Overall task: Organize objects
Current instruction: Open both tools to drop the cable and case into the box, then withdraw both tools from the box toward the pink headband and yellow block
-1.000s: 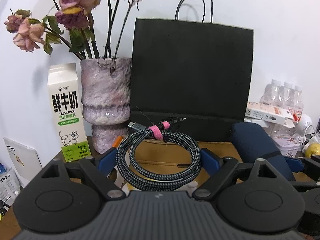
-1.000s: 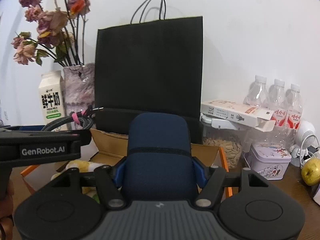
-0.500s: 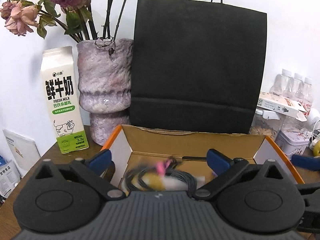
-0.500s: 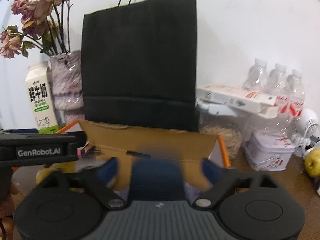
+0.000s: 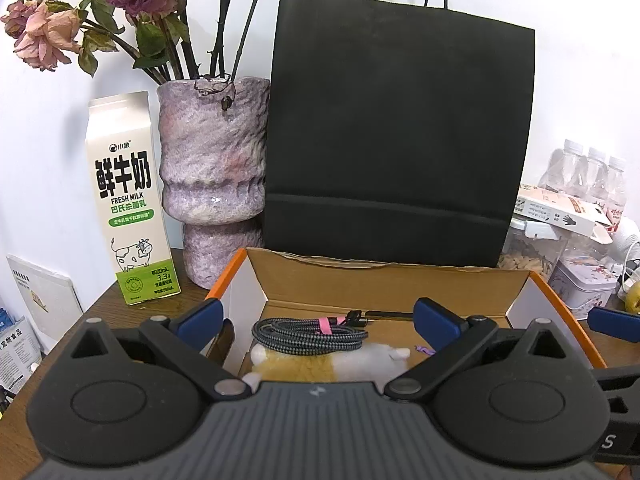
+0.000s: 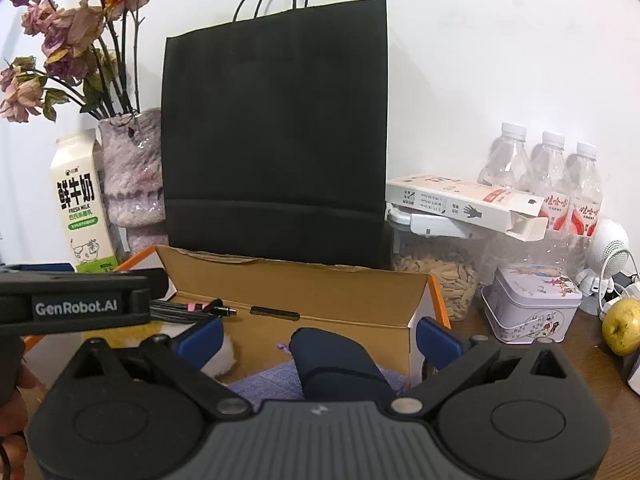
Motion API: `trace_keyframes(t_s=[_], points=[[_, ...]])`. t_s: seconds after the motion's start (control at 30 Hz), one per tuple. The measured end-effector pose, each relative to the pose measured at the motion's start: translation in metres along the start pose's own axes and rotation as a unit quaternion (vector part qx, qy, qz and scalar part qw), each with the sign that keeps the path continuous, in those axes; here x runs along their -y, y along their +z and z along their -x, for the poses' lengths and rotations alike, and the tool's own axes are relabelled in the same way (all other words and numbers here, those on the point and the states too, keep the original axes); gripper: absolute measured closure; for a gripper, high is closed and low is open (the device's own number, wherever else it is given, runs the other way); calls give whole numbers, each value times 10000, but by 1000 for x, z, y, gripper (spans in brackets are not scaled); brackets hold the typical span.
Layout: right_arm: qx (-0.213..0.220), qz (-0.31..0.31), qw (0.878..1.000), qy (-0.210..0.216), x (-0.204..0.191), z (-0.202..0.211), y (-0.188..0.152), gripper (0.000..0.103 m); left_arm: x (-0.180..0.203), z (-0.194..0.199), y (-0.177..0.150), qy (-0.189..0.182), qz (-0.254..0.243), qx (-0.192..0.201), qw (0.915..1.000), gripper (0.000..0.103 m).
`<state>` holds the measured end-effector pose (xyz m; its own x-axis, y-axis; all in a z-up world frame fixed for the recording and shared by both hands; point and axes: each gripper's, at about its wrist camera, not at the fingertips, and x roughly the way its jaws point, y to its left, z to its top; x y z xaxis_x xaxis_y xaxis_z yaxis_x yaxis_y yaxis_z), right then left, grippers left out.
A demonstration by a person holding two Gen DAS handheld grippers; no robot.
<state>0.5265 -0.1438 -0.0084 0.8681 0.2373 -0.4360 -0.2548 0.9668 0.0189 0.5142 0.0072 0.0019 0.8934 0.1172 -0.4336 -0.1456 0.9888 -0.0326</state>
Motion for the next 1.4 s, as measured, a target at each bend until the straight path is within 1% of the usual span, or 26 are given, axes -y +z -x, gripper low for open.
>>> trace_keyframes(t_s=[0.63,0.93,1.4], points=[[108,19,9999,128,-3,25,0,0,0,23,0,-81,-130,37,9999,0],[111,51,9998,176,-5,46,-6,0,0,50,-4,-112,-219,85,9997,0],[12,73,9997,222,-13,87,-26,0,-1,98,-22,-234,-248,5,9994,0]])
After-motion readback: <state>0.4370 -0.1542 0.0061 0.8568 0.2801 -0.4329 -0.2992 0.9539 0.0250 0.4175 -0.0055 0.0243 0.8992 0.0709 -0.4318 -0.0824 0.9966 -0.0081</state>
